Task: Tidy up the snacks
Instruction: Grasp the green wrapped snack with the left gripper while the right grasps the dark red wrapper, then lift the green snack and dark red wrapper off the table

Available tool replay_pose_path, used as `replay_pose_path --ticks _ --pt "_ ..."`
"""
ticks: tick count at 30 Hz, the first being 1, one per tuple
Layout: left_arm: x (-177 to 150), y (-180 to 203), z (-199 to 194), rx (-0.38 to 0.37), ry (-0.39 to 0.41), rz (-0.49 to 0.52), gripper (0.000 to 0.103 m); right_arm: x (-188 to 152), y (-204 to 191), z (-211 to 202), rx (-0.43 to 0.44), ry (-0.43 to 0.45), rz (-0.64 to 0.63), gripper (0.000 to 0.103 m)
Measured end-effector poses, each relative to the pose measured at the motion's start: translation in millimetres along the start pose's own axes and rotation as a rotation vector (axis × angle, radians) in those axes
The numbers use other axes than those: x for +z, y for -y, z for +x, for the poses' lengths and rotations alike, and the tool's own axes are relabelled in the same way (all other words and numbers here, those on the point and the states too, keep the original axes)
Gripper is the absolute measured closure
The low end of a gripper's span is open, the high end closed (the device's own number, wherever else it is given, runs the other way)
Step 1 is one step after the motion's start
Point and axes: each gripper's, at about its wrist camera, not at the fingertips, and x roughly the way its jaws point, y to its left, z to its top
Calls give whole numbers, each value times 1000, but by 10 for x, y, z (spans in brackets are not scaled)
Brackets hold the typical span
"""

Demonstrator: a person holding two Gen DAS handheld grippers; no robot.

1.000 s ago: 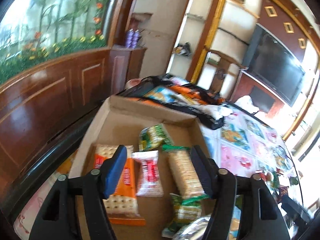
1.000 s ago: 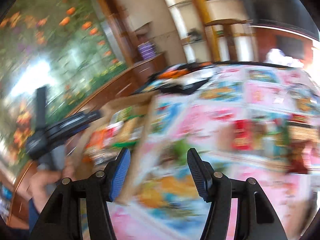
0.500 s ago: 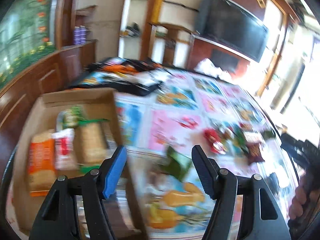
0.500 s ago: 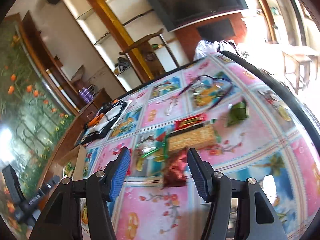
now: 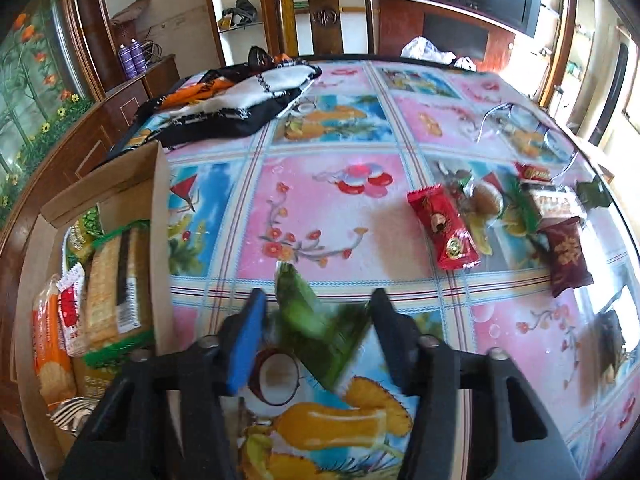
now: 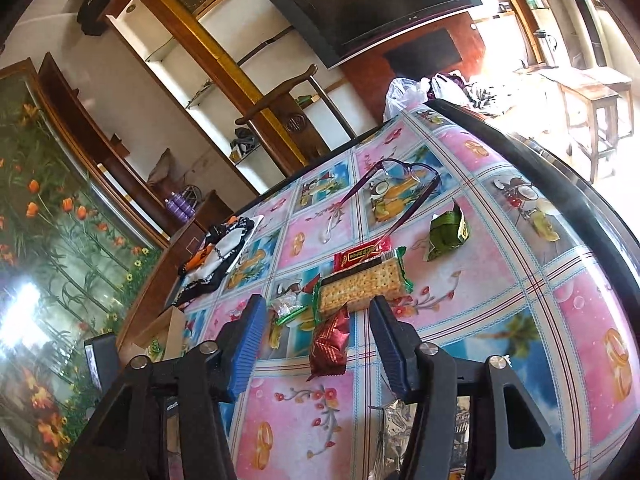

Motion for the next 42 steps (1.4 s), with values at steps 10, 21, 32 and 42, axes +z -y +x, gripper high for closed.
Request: replay_pose_path --ticks 10,21,32,42 --pt "-84 119 22 -106 2 8 68 -97 -38 281 -43 -106 -35 60" --pt "-180 378 -37 -114 28 118 63 -142 6 496 -104 -166 -38 60" --pt "-201 322 -35 -154 28 120 68 -280 -266 941 -200 -269 -198 60" --pt "-195 304 -106 -200 39 98 71 -336 -293 878 -182 -250 -216 70"
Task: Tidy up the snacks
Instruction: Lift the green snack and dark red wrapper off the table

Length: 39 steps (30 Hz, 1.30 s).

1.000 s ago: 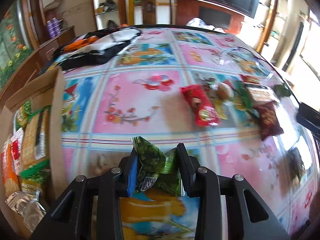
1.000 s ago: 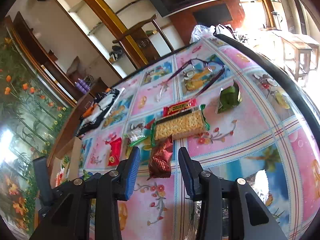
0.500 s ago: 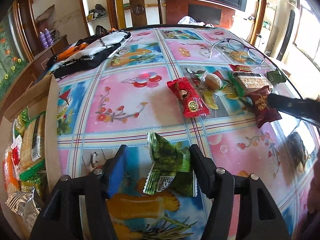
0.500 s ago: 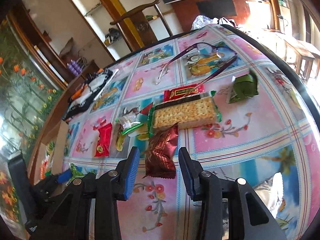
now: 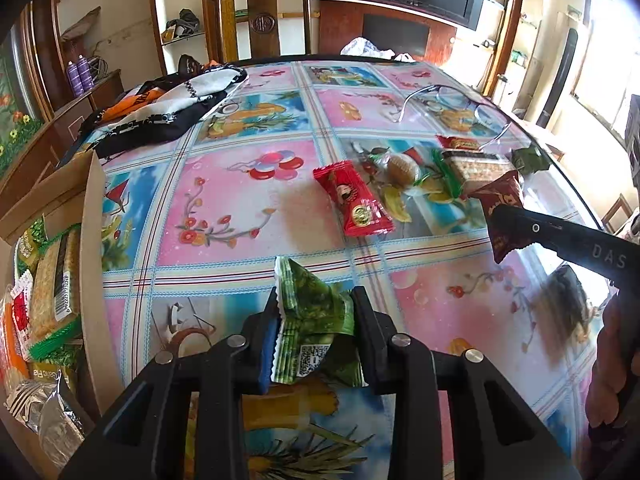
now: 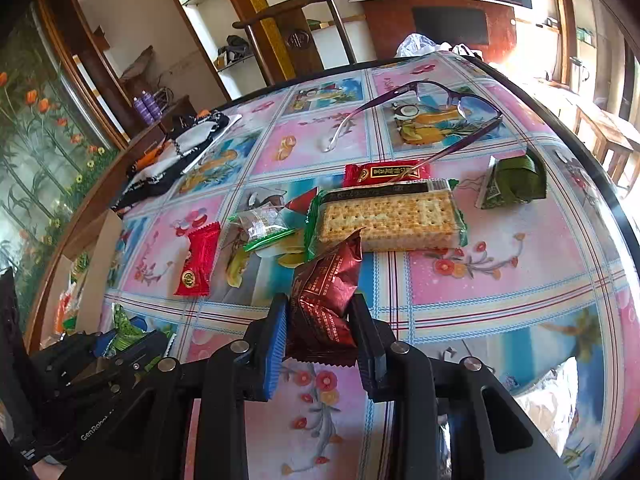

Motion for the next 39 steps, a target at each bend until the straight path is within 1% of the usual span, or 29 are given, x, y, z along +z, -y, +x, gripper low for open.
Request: replay_pose_path --ticks 4,8,11,16,30,39 --pt "18 19 -81 -15 30 -1 72 -26 -42 -160 41 37 0 70" --pt "29 20 -148 -31 51 -8 71 -89 -250 -243 68 65 -61 70" --pt "44 -9 -196 -49 64 -25 71 -135 -395 -237 72 65 -113 70" --pt "55 -24 -253 -65 79 -37 71 -202 -517 -197 88 51 -151 70" --pt "53 -39 -261 -71 76 -52 71 -239 -564 -204 101 50 -167 70" --pt "53 -46 -268 -71 77 -57 71 -232 -545 -234 104 60 -155 70"
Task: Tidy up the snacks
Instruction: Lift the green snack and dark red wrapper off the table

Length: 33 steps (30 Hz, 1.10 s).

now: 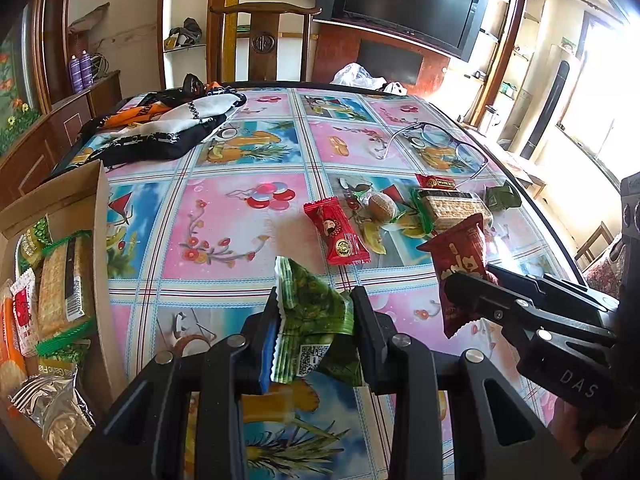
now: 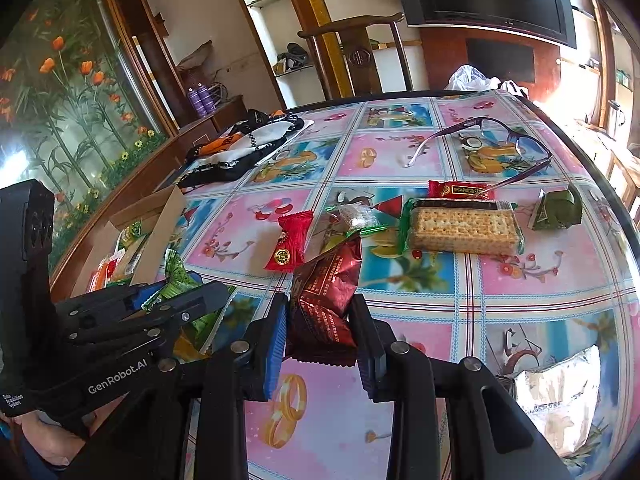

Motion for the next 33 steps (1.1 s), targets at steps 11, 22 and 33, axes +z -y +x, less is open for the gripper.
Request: replay_pose_path --ticks 11,22,33 --pt "4 -6 -7 -1 1 0 71 6 2 -8 -1 5 2 70" --pt "11 -7 -18 -3 0 -1 71 13 19 -26 -1 11 8 70" --pt "13 -4 -22 -2 1 -1 71 12 27 -26 0 9 8 70"
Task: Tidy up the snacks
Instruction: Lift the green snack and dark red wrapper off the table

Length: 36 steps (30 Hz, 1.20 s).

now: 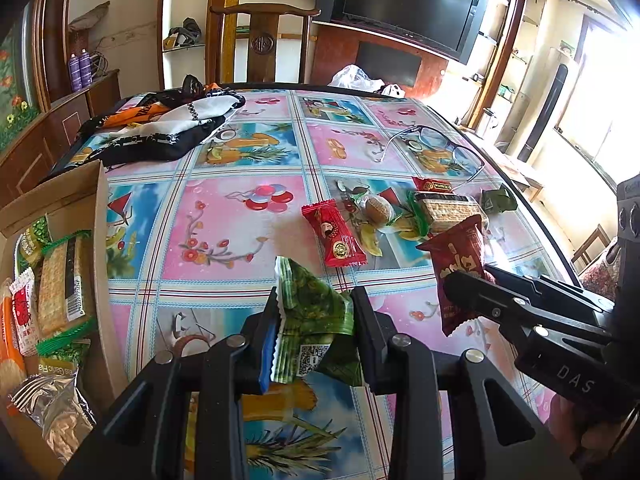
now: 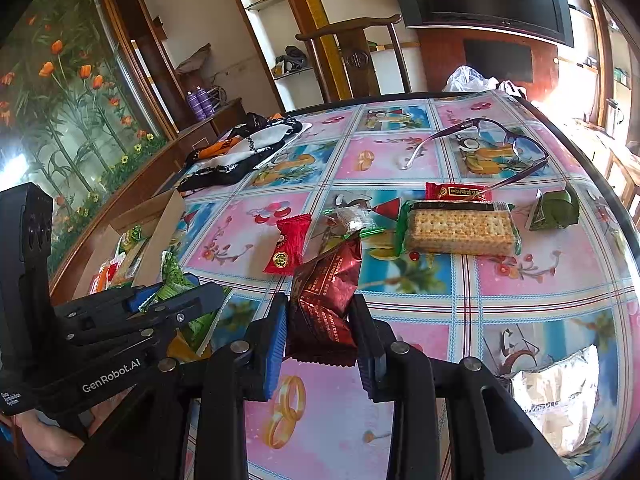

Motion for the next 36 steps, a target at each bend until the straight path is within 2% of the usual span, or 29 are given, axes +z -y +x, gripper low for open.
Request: replay_pose_path --ticks 25,36 --pt "51 22 -66 -11 17 -14 71 8 21 -8 -2 6 5 70" --pt "104 -181 -207 -17 63 -52 71 10 9 -29 5 22 5 70"
